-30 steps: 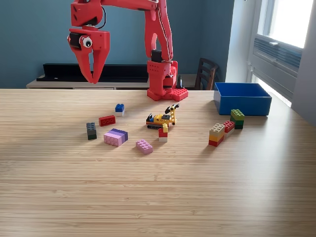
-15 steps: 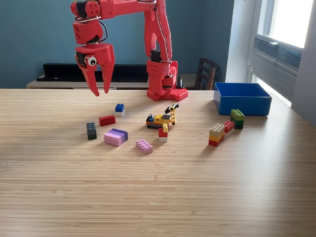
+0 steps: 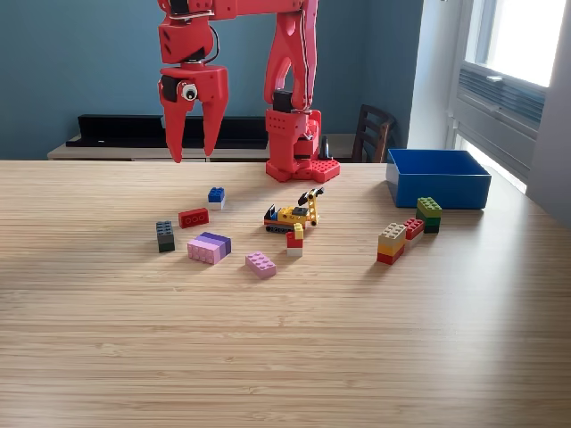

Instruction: Grasp a lego block and put it in the bin.

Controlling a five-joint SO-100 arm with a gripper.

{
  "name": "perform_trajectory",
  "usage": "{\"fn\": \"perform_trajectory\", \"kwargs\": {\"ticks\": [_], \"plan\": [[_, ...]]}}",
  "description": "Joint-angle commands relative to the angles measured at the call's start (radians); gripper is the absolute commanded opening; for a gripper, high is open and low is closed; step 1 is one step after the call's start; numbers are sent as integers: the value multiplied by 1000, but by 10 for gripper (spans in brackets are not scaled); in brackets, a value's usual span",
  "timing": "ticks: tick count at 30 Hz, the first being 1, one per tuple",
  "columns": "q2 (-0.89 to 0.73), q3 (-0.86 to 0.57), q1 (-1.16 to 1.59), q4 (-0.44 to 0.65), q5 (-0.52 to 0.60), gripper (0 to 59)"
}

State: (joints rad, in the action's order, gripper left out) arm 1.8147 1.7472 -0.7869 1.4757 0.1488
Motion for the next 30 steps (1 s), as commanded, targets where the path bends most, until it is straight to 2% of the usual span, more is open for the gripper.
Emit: {"fn": "perform_trajectory", "kwargs": {"ticks": [1, 8, 14, 30], "plan": [[130, 106, 0, -57, 34, 193], [199, 304, -3, -178, 29, 191], [241, 413, -5, -232, 15, 190], [262, 551, -71, -382, -44, 246]]}}
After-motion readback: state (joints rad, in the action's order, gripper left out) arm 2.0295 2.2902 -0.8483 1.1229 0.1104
